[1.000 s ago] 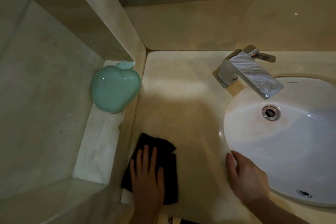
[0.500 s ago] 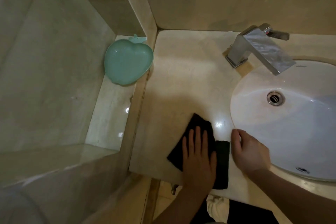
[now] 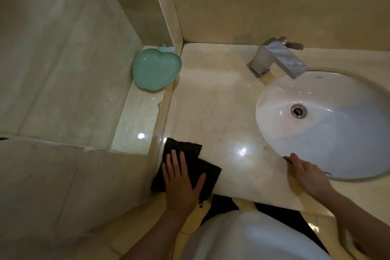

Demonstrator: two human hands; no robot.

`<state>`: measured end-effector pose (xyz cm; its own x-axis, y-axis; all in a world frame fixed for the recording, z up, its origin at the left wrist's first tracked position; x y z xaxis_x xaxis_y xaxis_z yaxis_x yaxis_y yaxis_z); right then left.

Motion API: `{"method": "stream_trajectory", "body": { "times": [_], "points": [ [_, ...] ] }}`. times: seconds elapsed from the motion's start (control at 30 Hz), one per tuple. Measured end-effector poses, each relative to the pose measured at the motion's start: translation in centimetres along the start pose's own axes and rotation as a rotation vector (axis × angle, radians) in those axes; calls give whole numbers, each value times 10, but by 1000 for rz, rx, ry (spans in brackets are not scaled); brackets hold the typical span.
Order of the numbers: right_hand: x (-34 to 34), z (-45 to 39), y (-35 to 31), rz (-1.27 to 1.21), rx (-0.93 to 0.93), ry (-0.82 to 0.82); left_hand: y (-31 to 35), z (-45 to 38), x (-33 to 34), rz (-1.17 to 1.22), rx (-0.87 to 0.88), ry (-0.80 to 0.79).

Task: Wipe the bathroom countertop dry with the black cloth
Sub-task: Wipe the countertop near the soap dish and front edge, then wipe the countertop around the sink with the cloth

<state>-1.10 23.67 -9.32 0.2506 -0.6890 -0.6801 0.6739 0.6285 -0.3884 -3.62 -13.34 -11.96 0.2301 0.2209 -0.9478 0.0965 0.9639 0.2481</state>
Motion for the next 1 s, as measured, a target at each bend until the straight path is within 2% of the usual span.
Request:
{"method": "stream_trajectory", "body": {
  "times": [0.13, 0.27, 0.43, 0.5, 0.53, 0.6, 0.63, 0.7, 0.73, 0.87, 1.0],
  "points": [
    [2, 20, -7, -36, -127, 69, 53, -5, 13, -33, 120, -63],
    [1, 17, -5, -79, -105, 36, 118, -12, 23, -31, 283, -128],
    [6, 14, -1, -75, -39, -47, 183, -19, 32, -107, 582, -225],
    [8, 14, -1, -63, -37, 3, 188, -22, 23, -9, 658, -257],
    [6, 17, -6, -26, -84, 100, 183, -23, 16, 70, 667, -255],
    [8, 31, -32, 84, -327, 309, 158, -23, 4, 222, 579, -165],
    [19, 40, -49, 148, -480, 331, 139, -21, 1, 258, 482, -88],
    [54, 50, -75, 320, -698, 237, 102, -12, 2, 267, 255, 5],
    [72, 49, -82, 396, -729, 184, 90, -7, 7, 237, 195, 7],
    [100, 36, -85, 493, -655, 186, 81, 3, 12, 80, 286, -7],
    [80, 32, -55, 485, -480, 279, 83, 3, 12, 65, 231, -32]
  ]
}}
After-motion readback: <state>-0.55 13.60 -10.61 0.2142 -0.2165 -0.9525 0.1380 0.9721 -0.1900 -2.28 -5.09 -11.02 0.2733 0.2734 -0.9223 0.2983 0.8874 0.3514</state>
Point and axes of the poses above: each hand's wrist, its own z-axis away from the middle knuckle, its own x-axis out of the palm, y = z × x, the point moved 6 cm from there along -z, towards the middle knuckle, and after that the axes turned 4 degrees about x, right-handed, at the moved point
